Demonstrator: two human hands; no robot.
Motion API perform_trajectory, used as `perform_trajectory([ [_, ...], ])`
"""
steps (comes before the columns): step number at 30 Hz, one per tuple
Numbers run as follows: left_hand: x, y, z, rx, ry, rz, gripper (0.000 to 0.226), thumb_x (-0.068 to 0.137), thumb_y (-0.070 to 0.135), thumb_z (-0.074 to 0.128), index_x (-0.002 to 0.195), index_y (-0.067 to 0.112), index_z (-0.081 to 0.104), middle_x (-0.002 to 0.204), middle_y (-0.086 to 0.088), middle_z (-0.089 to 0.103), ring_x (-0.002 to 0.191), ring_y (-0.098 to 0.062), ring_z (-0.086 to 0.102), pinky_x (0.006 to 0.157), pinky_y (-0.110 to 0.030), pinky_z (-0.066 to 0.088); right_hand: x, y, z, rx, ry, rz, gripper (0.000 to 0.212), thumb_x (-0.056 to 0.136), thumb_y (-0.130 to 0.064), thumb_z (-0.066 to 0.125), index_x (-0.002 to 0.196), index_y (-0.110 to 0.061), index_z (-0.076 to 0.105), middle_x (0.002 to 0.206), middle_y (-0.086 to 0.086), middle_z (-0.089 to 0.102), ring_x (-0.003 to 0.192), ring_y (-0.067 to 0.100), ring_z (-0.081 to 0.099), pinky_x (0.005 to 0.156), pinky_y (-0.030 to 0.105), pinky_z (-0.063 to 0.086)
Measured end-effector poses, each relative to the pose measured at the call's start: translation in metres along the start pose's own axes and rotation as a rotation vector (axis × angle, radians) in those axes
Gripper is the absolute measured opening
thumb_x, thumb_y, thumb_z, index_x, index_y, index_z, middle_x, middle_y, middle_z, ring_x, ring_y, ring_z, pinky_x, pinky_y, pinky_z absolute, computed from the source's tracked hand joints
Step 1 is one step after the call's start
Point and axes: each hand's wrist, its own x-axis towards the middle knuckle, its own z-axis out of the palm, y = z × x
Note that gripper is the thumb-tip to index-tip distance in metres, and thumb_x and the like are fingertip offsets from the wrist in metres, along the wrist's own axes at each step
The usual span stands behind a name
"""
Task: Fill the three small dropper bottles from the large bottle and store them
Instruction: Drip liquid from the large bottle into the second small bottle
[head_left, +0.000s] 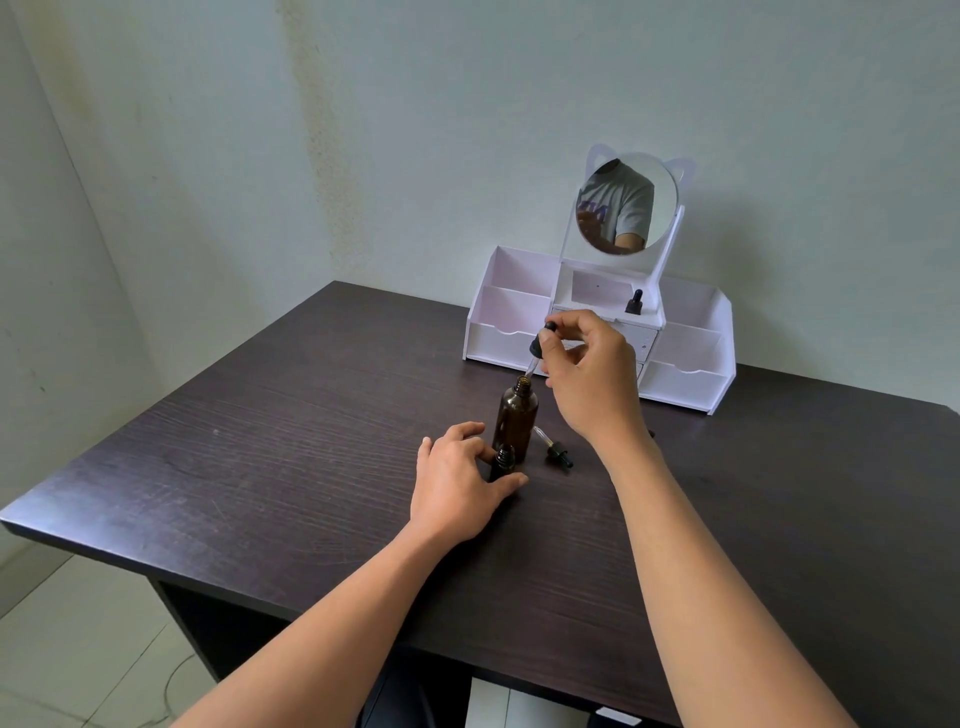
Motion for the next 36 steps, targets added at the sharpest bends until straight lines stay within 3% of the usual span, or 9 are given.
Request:
perform_trajectory([
  [2, 0.001, -0.001, 0.0, -0.001, -0.003, 0.002, 0.037, 0.076, 0.058, 0.075, 0.097, 0.028, 0.071, 0.148, 0.01, 0.044, 0.136, -0.011, 0.04, 0.122, -0.047, 0.011, 0.0, 0.001, 0.001, -0.07, -0.005, -0.013, 0.012, 0.097, -0.02, 0.063, 0.108, -0.016, 0.067, 0.107, -0.003, 0.067, 0.073, -0.009, 0.061, 0.063, 0.002, 0.045],
  [5, 0.001, -0.001, 0.001, 0.001, -0.003, 0.004, 0.037, 0.076, 0.058, 0.075, 0.098, 0.029, 0.071, 0.148, 0.01, 0.044, 0.136, -0.011, 0.04, 0.122, -0.047, 0.011, 0.001, 0.002, 0.002, -0.118, 0.002, -0.042, 0.001, 0.094, -0.017, 0.067, 0.093, -0.019, 0.067, 0.109, 0.0, 0.061, 0.078, 0.001, 0.059, 0.065, -0.002, 0.039],
  [8, 0.002, -0.002, 0.001, 0.0, -0.001, 0.008, 0.037, 0.076, 0.059, 0.074, 0.098, 0.028, 0.071, 0.148, 0.01, 0.044, 0.136, -0.011, 0.04, 0.122, -0.047, 0.011, 0.002, 0.003, 0.004, -0.138, -0.006, -0.039, 0.005, 0.092, -0.023, 0.07, 0.093, -0.018, 0.069, 0.11, -0.004, 0.056, 0.087, 0.013, 0.063, 0.065, 0.001, 0.039],
  [13, 0.002, -0.002, 0.002, 0.004, -0.001, 0.005, 0.037, 0.076, 0.059, 0.074, 0.097, 0.029, 0.072, 0.148, 0.01, 0.045, 0.136, -0.011, 0.04, 0.122, -0.048, 0.012, 0.005, 0.007, 0.006, -0.18, -0.022, -0.044, 0.008, 0.092, -0.022, 0.07, 0.097, -0.015, 0.071, 0.111, -0.005, 0.051, 0.093, 0.016, 0.062, 0.066, 0.005, 0.037],
  [21, 0.001, -0.004, 0.002, -0.007, -0.003, 0.009, 0.038, 0.076, 0.058, 0.075, 0.099, 0.029, 0.071, 0.148, 0.01, 0.044, 0.136, -0.01, 0.039, 0.122, -0.048, 0.01, 0.007, 0.008, 0.008, -0.179, -0.02, -0.048, 0.008, 0.093, -0.019, 0.069, 0.098, -0.013, 0.071, 0.111, -0.004, 0.05, 0.094, 0.018, 0.063, 0.068, 0.007, 0.039],
  [33, 0.001, -0.001, 0.001, 0.007, 0.003, 0.008, 0.036, 0.076, 0.058, 0.075, 0.097, 0.029, 0.071, 0.148, 0.01, 0.044, 0.136, -0.011, 0.04, 0.122, -0.049, 0.011, 0.008, 0.012, 0.01, -0.14, -0.066, -0.012, 0.006, 0.092, -0.019, 0.069, 0.097, -0.016, 0.069, 0.116, -0.004, 0.051, 0.089, 0.013, 0.062, 0.063, -0.001, 0.041],
  [36, 0.002, -0.002, 0.002, 0.008, 0.007, 0.006, 0.036, 0.076, 0.058, 0.075, 0.097, 0.029, 0.071, 0.148, 0.01, 0.044, 0.136, -0.011, 0.04, 0.122, -0.048, 0.011, 0.008, 0.014, 0.012, -0.137, -0.073, -0.003, 0.003, 0.092, -0.018, 0.069, 0.091, -0.02, 0.067, 0.112, -0.005, 0.051, 0.09, 0.013, 0.062, 0.065, 0.003, 0.04],
])
